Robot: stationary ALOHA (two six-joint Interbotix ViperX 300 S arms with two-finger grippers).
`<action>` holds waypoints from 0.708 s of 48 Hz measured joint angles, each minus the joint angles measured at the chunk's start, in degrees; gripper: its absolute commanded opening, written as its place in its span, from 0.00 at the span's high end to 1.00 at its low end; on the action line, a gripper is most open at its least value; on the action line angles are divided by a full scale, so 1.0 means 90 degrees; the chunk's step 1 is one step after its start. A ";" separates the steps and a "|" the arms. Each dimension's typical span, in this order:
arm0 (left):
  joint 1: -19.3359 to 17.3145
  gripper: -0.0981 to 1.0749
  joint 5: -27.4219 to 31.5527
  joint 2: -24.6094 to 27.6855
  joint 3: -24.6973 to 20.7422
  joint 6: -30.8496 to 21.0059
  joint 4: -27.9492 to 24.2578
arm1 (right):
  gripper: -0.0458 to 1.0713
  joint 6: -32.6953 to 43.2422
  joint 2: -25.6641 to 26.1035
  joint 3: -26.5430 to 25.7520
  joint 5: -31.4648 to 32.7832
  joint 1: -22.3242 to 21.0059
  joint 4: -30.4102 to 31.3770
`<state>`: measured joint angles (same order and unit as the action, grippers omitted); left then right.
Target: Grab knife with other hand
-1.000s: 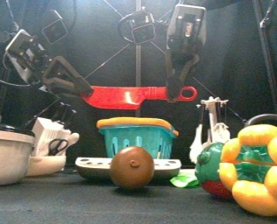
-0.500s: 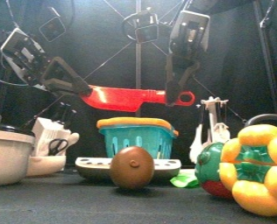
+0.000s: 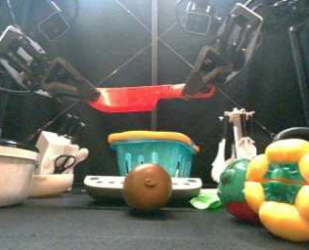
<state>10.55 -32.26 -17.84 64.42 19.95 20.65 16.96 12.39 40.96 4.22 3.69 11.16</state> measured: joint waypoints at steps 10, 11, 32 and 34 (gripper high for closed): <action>0.0039 0.57 -0.0029 0.0010 -0.0010 0.0010 0.0078 | 0.86 0.0000 0.0000 0.0098 -0.0283 0.0000 0.0371; 0.0039 0.57 -0.0039 0.0010 0.0000 0.0010 0.0088 | 0.86 0.0000 0.0000 0.0098 -0.0293 0.0000 0.0371; 0.0078 0.57 -0.0117 0.0049 -0.0039 0.0000 0.0117 | 0.86 0.0020 0.0059 0.0361 -0.0381 -0.0078 0.0391; 0.0078 0.57 -0.0117 0.0078 -0.0059 0.0000 0.0127 | 0.86 0.0020 0.0068 0.0381 -0.0391 -0.0078 0.0391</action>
<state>11.25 -33.31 -17.14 63.90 19.95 21.80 17.14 13.01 44.38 0.70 2.99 14.68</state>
